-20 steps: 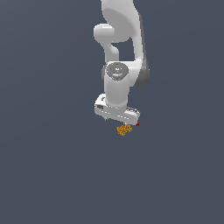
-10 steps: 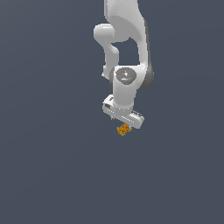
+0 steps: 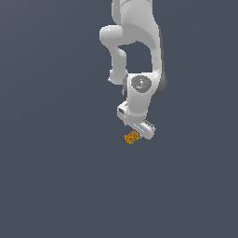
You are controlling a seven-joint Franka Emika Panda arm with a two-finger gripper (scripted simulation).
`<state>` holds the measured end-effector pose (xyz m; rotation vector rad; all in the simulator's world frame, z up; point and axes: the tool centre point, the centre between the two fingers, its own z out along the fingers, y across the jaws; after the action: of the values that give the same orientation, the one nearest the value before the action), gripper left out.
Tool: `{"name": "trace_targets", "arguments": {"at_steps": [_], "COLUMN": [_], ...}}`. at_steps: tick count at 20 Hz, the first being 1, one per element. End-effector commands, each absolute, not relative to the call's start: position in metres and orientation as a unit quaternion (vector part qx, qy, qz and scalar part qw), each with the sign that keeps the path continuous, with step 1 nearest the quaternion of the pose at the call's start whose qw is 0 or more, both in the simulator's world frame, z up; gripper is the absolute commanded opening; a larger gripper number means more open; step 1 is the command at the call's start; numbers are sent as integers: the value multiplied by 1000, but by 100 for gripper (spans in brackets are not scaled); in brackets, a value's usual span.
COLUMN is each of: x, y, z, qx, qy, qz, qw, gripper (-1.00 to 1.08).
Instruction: Pick up the object and move it to a goal position.
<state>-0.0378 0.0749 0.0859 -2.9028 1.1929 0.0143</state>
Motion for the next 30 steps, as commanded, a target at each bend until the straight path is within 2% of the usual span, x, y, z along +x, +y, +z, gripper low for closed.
{"name": "trace_targets", "arguments": {"at_steps": [1,22,30], "x": [-41,-52,-54], "y": [81,98,98], "z": [81,63,29], "qx": [-914,-879,-878], "qy": [405,476,478], "qz": [3,0,0], "qw": [1,0,0], "gripper": [100,100,100]}}
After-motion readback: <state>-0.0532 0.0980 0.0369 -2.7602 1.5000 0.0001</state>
